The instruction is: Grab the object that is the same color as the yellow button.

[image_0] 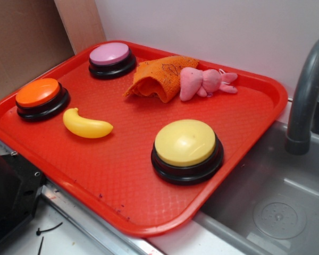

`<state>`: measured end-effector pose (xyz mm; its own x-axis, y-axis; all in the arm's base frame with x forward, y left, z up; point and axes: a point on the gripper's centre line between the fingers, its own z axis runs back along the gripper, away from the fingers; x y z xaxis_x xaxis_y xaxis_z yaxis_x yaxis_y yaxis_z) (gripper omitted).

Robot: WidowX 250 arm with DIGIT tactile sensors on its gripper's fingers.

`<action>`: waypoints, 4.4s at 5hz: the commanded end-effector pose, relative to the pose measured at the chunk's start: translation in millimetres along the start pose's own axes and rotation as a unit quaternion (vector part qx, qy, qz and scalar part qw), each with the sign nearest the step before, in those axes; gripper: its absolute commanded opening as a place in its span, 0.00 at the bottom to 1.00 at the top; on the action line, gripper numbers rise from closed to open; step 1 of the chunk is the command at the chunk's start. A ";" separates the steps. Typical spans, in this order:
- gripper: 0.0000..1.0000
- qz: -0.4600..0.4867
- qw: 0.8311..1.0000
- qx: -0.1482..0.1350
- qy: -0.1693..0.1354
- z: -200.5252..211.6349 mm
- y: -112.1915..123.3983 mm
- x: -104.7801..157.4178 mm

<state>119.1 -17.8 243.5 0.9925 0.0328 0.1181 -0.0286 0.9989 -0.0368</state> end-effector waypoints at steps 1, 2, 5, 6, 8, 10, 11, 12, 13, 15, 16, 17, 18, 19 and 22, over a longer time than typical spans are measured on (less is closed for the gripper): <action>1.00 0.000 1.000 0.000 0.000 0.0 0.0 0.0; 1.00 0.060 0.998 -0.005 0.020 -10.3 7.3 3.5; 1.00 0.361 0.932 0.016 -0.038 -53.6 37.5 11.2; 1.00 0.468 0.883 0.036 -0.019 -73.6 42.4 14.3; 1.00 0.635 0.772 0.038 -0.001 -135.7 44.8 29.1; 1.00 0.696 0.716 0.053 0.015 -184.3 37.3 20.8; 1.00 0.697 0.714 0.070 0.002 -203.6 34.0 21.9; 1.00 0.699 0.711 0.079 -0.004 -219.0 34.5 23.1; 0.00 0.712 0.697 0.082 0.002 -225.9 38.9 20.7; 0.00 0.710 0.700 0.077 -0.004 -223.2 38.9 20.8; 0.00 0.617 0.784 0.071 -0.011 -200.8 39.0 29.9; 0.00 0.509 0.854 0.104 -0.004 -167.1 33.8 46.9; 0.00 0.396 0.911 0.113 0.012 -133.5 23.3 59.3; 0.00 0.283 0.957 0.060 0.010 -91.4 20.3 68.2; 0.00 0.100 0.995 0.010 -0.023 -22.1 23.8 69.8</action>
<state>189.9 2.8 215.1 0.9671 0.2296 0.1097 -0.2279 0.9733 -0.0285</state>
